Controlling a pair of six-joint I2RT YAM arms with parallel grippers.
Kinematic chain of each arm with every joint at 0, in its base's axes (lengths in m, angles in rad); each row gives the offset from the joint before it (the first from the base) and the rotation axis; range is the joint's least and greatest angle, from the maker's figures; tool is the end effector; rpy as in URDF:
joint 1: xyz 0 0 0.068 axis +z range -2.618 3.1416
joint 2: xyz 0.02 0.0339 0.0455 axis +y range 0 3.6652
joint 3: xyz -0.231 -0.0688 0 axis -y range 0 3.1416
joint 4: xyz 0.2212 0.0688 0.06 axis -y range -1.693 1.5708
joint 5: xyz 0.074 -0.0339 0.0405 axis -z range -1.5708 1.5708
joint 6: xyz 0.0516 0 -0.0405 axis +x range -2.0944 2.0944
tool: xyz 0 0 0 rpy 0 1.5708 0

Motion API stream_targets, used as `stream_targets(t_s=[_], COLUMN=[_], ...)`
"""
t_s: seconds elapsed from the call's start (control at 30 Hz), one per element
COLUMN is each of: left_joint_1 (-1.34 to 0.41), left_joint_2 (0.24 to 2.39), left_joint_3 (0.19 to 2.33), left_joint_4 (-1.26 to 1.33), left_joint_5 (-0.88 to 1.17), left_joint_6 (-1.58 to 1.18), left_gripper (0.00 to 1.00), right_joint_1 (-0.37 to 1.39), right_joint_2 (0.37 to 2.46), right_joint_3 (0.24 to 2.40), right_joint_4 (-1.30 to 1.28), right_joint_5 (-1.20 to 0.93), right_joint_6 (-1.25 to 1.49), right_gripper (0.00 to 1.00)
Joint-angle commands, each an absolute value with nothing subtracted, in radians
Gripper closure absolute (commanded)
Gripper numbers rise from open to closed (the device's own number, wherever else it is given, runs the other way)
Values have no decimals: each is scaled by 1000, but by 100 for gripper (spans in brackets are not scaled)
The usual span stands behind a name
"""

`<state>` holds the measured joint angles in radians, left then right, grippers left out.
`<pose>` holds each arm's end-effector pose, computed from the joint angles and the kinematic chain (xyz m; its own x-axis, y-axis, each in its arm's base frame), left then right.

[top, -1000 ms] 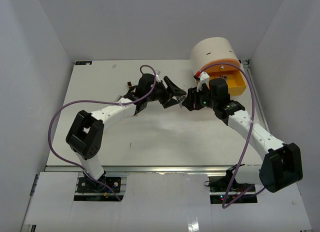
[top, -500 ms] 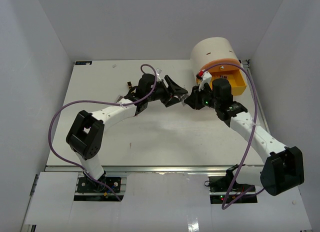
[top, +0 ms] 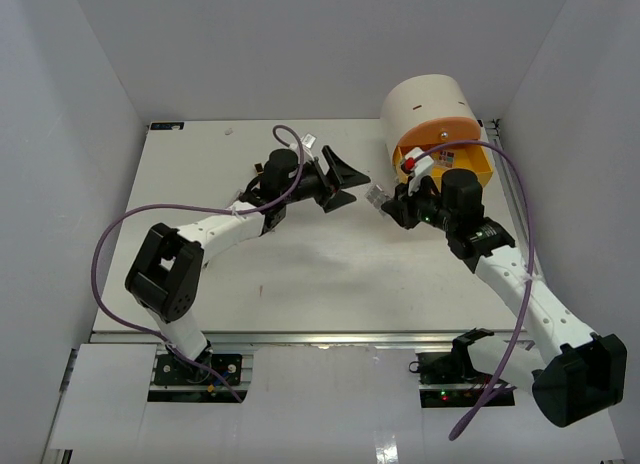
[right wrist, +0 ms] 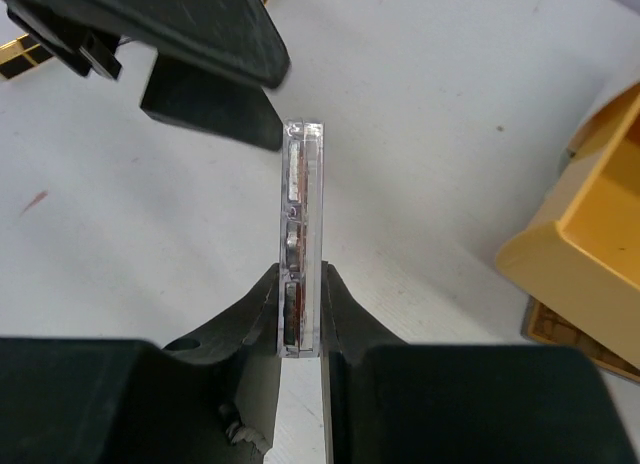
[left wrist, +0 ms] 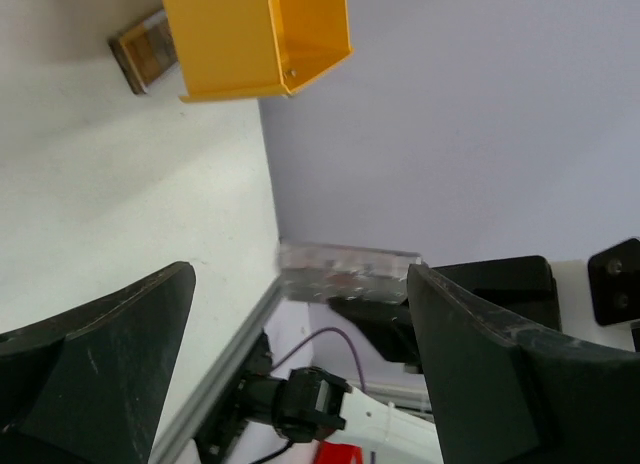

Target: Organize the makeup

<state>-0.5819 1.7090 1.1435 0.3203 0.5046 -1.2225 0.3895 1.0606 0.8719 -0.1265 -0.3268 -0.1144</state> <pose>0.3090 -0.2332 0.2455 -0.8897 -0.3996 -0.2208 0.1073 0.2870 -0.9519 0.2273 0.1112 0.2944 -0.2116 -0.2037 -0.9559 -0.6705 0.7418 -0.0097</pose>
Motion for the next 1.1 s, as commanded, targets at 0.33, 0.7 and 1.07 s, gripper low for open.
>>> stream_targets(t_s=[0.33,0.7,1.07], left_joint_1=[-277,-253,-252], left_joint_2=[1350,1151,1054], left_joint_3=[1074,880,821], left_joint_4=[-94,-190,-183], left_joint_5=[501,345,300], left_joint_6=[-630,-346,-315], left_gripper=[2,2,2], right_joint_1=[339,325,303], right_joint_2=[1066,1298,1434], right_joint_3=[990,1112,1161], right_joint_4=[-85,57,83], right_joint_5=[119,373,385], right_joint_6=[-502,-701,-681], right_gripper=[91,80,31])
